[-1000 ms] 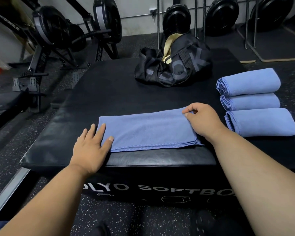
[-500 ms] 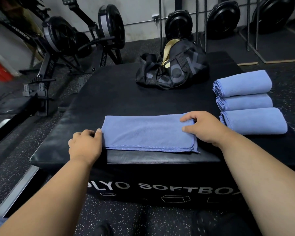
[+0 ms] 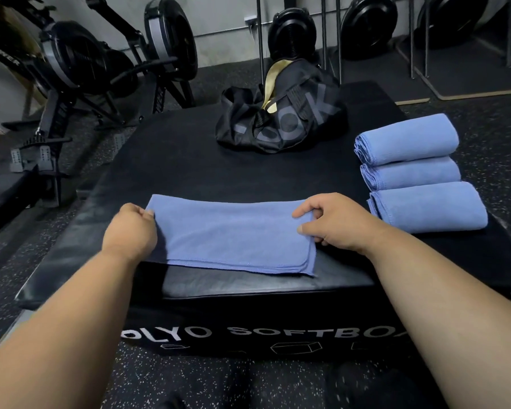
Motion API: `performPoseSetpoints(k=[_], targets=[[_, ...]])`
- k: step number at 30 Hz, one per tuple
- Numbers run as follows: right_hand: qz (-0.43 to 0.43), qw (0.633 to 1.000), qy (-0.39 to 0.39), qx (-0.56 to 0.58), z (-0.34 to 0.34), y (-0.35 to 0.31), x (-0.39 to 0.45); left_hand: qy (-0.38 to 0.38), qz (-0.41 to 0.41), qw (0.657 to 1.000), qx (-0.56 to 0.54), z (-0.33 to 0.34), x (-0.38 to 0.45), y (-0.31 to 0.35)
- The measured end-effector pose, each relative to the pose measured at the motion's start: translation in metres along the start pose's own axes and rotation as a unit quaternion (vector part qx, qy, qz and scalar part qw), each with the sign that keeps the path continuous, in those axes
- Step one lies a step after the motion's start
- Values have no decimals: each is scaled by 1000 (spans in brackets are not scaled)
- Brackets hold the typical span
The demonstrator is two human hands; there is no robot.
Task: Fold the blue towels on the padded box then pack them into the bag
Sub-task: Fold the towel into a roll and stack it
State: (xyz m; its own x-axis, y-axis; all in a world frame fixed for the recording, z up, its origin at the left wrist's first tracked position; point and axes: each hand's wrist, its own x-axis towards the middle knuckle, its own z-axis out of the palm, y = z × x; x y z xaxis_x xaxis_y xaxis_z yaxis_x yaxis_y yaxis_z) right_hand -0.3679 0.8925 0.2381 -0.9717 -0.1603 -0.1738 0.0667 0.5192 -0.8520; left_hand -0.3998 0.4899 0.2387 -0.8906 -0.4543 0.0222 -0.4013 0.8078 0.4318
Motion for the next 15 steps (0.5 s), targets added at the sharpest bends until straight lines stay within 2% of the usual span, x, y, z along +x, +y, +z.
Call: performPoseSetpoints(k=[4, 8, 11, 15], targets=[[-6, 998, -61, 24, 25, -15, -8, 12, 41, 998, 46, -18, 42, 6], [-21, 991, -126, 31, 60, -31, -14, 24, 82, 987, 137, -34, 78, 1], [-43, 993, -105, -34, 69, -34, -8, -11, 89, 977, 192, -28, 78, -7], [-53, 993, -83, -64, 69, -39, -1, -80, 146, 972, 163, -3, 39, -9]])
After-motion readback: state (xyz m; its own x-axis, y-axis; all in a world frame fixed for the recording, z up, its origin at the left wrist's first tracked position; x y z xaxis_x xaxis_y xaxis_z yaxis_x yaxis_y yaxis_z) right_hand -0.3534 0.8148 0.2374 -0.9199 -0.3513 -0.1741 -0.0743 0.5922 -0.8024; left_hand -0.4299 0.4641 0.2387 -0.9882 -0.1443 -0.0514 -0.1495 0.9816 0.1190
